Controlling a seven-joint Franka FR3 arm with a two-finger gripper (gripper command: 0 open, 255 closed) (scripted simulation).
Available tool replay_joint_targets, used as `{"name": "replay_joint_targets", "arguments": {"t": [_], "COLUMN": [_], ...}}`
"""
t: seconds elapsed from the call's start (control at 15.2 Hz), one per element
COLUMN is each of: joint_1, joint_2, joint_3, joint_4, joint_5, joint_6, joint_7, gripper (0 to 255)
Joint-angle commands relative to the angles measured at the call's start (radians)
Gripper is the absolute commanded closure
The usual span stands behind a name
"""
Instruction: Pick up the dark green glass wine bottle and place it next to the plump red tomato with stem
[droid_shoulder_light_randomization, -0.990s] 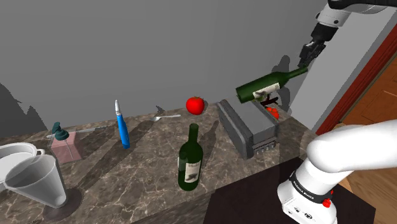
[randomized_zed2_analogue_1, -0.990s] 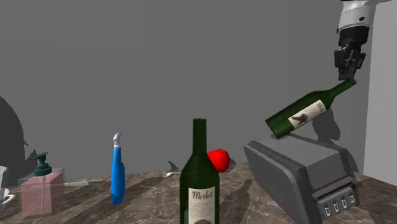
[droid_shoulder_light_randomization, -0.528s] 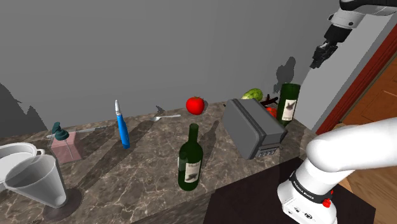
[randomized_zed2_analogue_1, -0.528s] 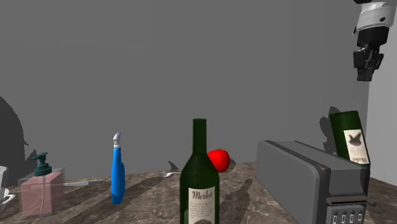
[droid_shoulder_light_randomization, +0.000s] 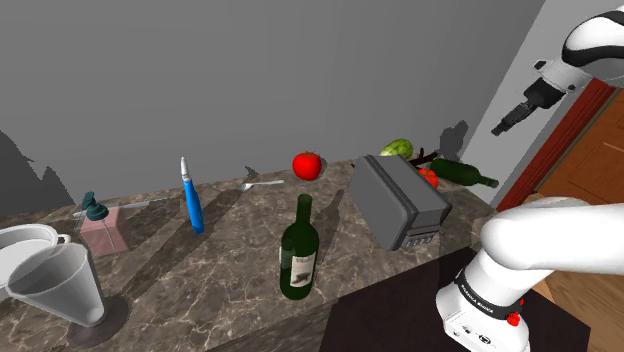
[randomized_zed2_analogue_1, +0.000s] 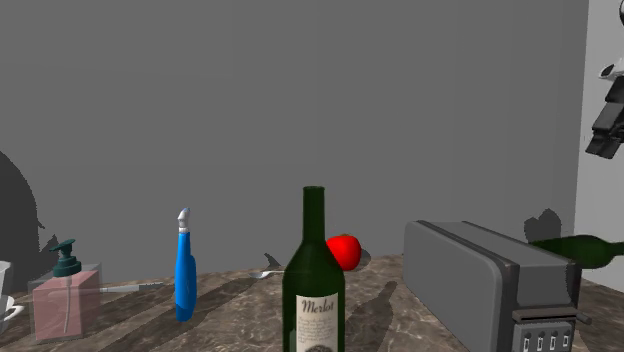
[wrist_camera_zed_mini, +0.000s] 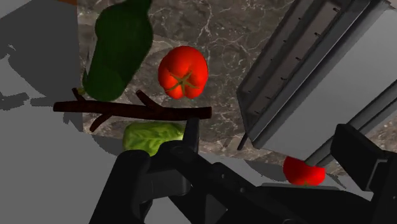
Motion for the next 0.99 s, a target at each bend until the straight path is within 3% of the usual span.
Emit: {"name": "replay_joint_targets", "arguments": {"t": [0.0,0.26,0.46,0.66,0.92], "joint_1": [0.000,0.021,0.067,0.143,0.283], "joint_2": [-0.049,-0.108,-0.134,-0.158,-0.216], "joint_3": [-0.083,-0.278,-0.449,-0.636,-0.891], "joint_4": [-0.068,-0.160,-0.196,-0.204,-0.171], "joint_5": [-0.002,-0.011,-0.021,-0.034,-0.059], "joint_6": [0.058,0.155,0.216,0.264,0.300], "joint_7": [-0.091,-0.277,-0.423,-0.569,-0.750], "gripper": [0,0,0,0,0]}}
